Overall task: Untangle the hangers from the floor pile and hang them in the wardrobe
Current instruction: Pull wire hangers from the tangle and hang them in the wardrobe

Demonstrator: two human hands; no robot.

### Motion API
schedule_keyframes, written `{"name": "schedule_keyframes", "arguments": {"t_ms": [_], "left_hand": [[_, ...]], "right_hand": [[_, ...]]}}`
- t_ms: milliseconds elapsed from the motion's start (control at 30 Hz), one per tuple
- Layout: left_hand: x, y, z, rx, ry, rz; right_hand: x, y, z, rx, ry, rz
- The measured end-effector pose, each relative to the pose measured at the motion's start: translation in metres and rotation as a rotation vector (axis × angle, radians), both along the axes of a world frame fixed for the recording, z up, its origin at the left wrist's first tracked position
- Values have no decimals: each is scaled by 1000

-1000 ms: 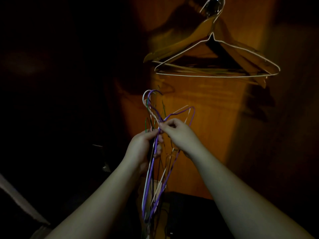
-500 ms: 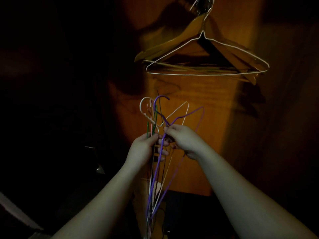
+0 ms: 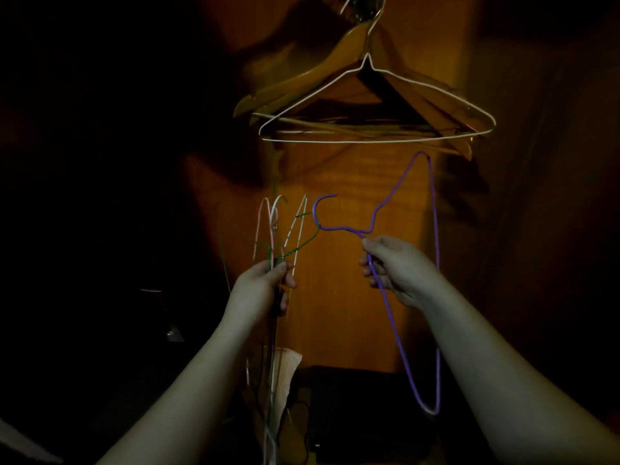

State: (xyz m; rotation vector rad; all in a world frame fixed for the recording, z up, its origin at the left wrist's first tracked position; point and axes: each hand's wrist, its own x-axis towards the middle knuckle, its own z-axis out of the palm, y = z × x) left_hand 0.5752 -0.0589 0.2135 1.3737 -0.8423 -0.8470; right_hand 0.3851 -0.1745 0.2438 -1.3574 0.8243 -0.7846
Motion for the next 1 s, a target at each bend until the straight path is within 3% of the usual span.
{"name": "schedule_keyframes", "arguments": {"t_ms": [500, 800, 900, 1000], "left_hand": [[-27, -8, -8, -70, 154, -129], [-16, -7, -10, -84, 266, -13], [-14, -6, -3, -86, 263, 17], [-11, -5, 3, -99, 287, 11]], "right_hand": [[-3, 17, -23, 99, -59, -67], [-29, -1, -28, 208, -135, -127], [-42, -16, -25, 39, 39, -157], [-56, -32, -11, -309, 415, -275]]}}
